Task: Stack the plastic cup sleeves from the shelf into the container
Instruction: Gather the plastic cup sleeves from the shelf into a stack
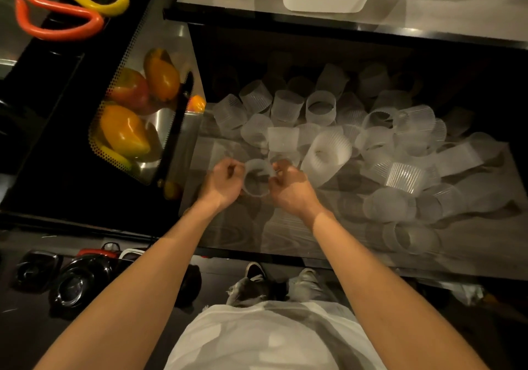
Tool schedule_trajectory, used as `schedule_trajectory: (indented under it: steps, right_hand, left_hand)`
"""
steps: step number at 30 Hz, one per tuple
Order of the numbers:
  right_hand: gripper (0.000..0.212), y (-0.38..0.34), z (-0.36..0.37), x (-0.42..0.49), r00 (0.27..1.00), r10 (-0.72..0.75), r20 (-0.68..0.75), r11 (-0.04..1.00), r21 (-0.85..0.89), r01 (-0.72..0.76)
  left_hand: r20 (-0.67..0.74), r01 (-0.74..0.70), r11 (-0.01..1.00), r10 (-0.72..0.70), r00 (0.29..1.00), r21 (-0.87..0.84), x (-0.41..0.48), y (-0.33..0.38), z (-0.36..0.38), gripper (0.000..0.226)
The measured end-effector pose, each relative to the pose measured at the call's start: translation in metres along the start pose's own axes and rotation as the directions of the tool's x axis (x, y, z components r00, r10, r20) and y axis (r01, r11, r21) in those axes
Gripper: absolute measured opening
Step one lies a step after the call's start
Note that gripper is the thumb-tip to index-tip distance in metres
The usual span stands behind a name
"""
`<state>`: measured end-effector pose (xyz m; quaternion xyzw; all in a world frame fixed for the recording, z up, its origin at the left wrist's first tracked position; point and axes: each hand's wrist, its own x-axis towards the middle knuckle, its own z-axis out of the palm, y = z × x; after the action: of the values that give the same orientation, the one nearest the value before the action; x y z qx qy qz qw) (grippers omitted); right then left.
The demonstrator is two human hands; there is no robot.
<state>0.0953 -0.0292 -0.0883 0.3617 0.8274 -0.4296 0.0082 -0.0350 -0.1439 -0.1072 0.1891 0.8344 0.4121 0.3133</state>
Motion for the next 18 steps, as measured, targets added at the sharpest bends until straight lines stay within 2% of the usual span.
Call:
schedule_trajectory:
  steps: [3,6,14,18]
  right_hand:
    - [0.027,-0.002,-0.007,-0.004,0.962,-0.084,-0.260,0.996,-0.022,0.081]
    - [0.039,-0.003,-0.011,-0.008,0.925,-0.138,-0.353,0.990,-0.052,0.128]
    - [0.068,0.002,-0.013,-0.009,0.983,0.009,-0.182,0.995,-0.095,-0.026]
    - [0.064,0.002,-0.012,-0.010,0.985,0.058,-0.162,0.991,-0.108,-0.076]
  left_hand:
    - [-0.099,-0.130,0.991,0.130,0.987,0.000,0.007,0.027,0.010,0.012]
    - [-0.103,-0.176,0.984,0.173,0.980,-0.025,0.013,0.045,0.023,0.016]
    - [-0.017,-0.132,0.991,0.132,0.991,-0.023,0.024,0.043,0.040,0.014]
    - [-0.011,-0.133,0.991,0.133,0.991,0.034,0.023,0.039,0.040,0.012]
